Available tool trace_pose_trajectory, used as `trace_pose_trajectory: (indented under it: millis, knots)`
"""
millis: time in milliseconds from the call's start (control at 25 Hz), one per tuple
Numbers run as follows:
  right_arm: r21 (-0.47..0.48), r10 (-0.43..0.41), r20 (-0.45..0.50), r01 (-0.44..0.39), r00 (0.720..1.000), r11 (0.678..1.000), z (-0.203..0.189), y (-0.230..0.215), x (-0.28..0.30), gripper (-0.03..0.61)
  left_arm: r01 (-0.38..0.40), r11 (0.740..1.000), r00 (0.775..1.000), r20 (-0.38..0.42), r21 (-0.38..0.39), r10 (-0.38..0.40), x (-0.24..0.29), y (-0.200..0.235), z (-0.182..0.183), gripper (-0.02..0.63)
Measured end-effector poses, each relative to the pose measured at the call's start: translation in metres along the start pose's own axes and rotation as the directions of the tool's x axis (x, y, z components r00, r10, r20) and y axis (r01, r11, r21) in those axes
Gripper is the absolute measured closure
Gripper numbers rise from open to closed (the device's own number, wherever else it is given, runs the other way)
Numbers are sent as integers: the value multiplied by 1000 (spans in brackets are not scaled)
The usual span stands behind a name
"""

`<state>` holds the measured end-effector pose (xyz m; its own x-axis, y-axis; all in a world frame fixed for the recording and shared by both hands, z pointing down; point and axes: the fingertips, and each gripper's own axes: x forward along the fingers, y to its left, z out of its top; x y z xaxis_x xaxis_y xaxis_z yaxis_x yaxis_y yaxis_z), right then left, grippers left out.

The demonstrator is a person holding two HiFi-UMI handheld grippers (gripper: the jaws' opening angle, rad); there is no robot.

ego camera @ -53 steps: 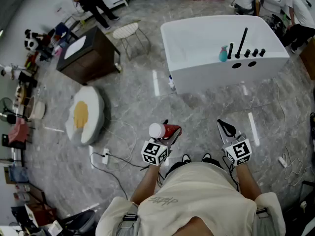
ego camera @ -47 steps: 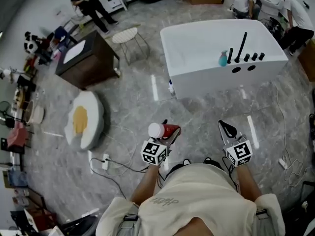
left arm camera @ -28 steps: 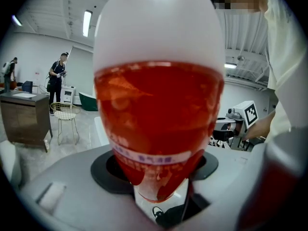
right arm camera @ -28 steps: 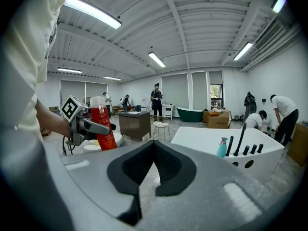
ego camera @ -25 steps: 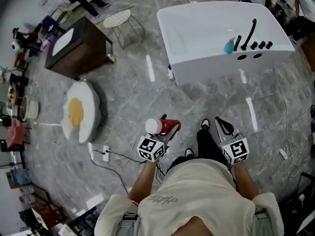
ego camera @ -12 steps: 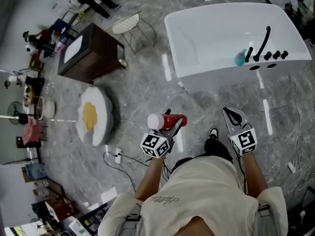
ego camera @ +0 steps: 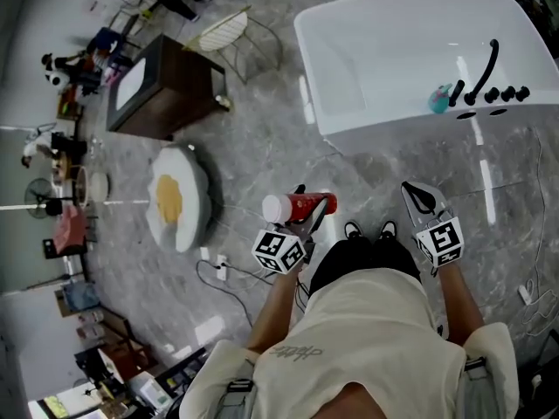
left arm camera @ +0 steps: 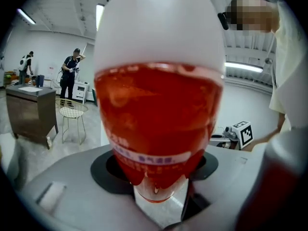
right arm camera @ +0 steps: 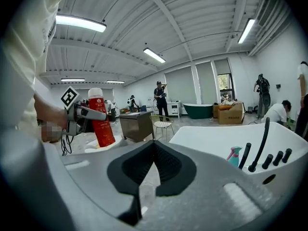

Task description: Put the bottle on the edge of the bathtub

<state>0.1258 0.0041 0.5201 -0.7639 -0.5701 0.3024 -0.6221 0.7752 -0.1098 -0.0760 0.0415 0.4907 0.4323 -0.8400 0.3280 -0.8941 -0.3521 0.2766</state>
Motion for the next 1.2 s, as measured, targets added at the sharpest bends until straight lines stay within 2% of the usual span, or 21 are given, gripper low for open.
trace_pose_trajectory:
  millis: [120, 240, 360, 520, 800, 1040, 1200]
  knots:
    - [18, -18, -17, 18, 1000, 1000, 1, -8, 10, 577, 10, 1000, 1000, -20, -15, -10, 10, 15, -3, 313]
    - [33, -45, -24, 46, 999, 998, 4, -20, 24, 577, 33, 999, 999, -39, 6, -33, 27, 33, -8, 313]
    - [18, -84, -38, 84, 996, 996, 13, -34, 42, 577, 81, 996, 995, -60, 29, -79, 54, 51, -11, 313]
    - [52, -134, -39, 136, 990, 989, 36, -47, 64, 577, 149, 986, 985, -99, 75, -141, 91, 71, -7, 313]
    - [-8, -150, -41, 150, 988, 989, 81, -52, 114, 577, 231, 962, 967, -146, 146, -210, 150, 110, 3, 312]
    - [7, -186, -109, 188, 976, 982, 65, -48, 129, 577, 296, 943, 939, -227, 153, -258, 186, 132, -18, 313]
    - [21, -187, -150, 193, 971, 981, 54, -55, 136, 577, 263, 946, 947, -236, 190, -216, 212, 150, -35, 313]
